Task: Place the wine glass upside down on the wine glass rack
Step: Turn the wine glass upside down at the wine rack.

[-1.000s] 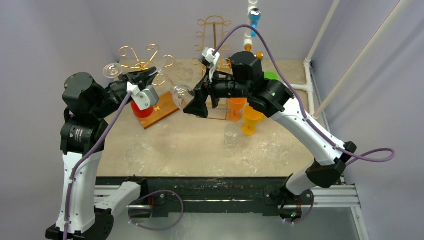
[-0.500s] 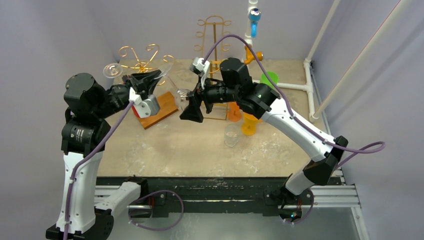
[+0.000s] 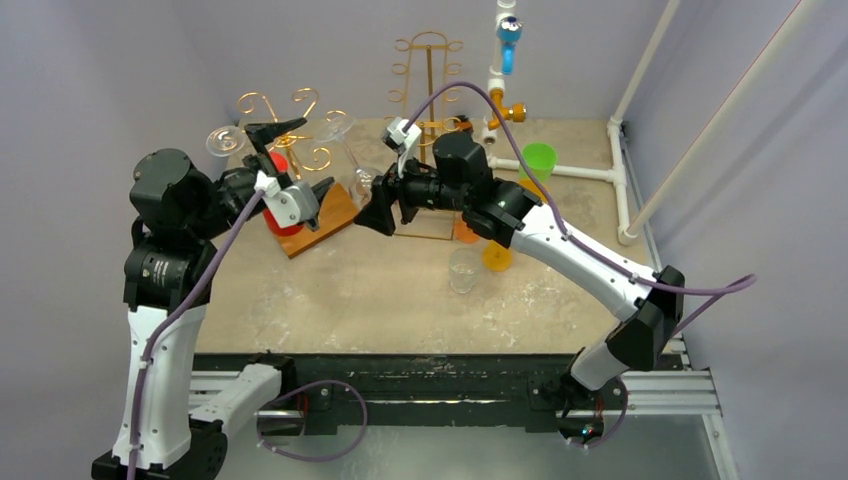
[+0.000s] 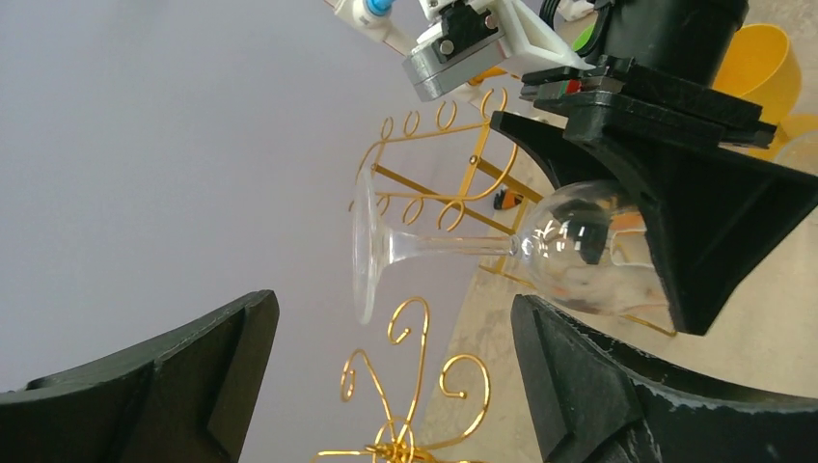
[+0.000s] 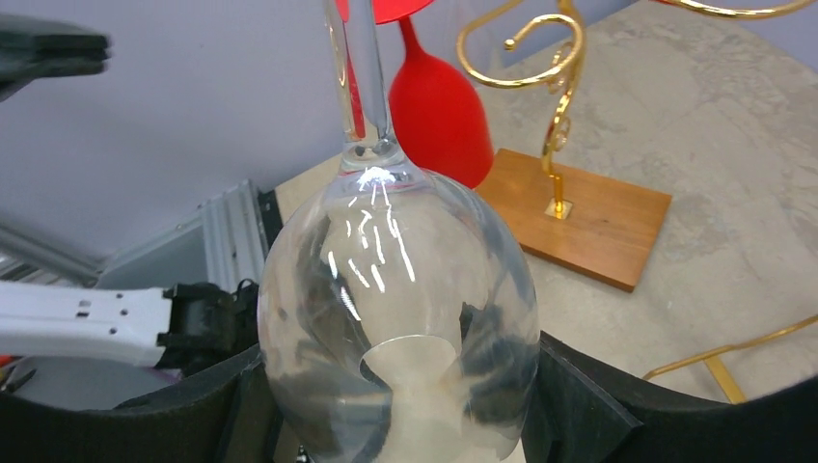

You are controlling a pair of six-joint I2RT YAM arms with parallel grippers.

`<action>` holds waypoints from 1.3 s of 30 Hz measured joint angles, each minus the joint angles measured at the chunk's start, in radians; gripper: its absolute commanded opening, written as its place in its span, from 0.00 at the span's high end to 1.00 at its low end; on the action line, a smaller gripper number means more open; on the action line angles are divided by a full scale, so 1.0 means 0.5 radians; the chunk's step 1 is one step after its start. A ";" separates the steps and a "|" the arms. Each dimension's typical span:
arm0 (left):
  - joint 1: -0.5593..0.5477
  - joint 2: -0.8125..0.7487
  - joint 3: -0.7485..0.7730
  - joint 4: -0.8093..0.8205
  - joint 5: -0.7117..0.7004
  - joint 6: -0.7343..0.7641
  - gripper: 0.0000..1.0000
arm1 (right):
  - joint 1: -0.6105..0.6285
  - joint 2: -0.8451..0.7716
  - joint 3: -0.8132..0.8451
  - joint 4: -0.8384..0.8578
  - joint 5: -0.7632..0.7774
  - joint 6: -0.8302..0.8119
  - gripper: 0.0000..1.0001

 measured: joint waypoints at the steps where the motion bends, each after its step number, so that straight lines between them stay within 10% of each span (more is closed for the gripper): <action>1: 0.000 -0.005 0.002 -0.019 -0.021 -0.034 0.00 | -0.003 0.000 -0.025 0.042 0.040 0.008 0.52; 13: 0.000 0.179 0.510 -0.449 -0.255 -0.463 0.00 | -0.036 0.275 -0.081 0.356 0.278 0.063 0.54; 39: 0.000 0.181 0.536 -0.449 -0.658 -0.774 0.00 | -0.024 0.739 0.068 0.566 0.435 0.119 0.57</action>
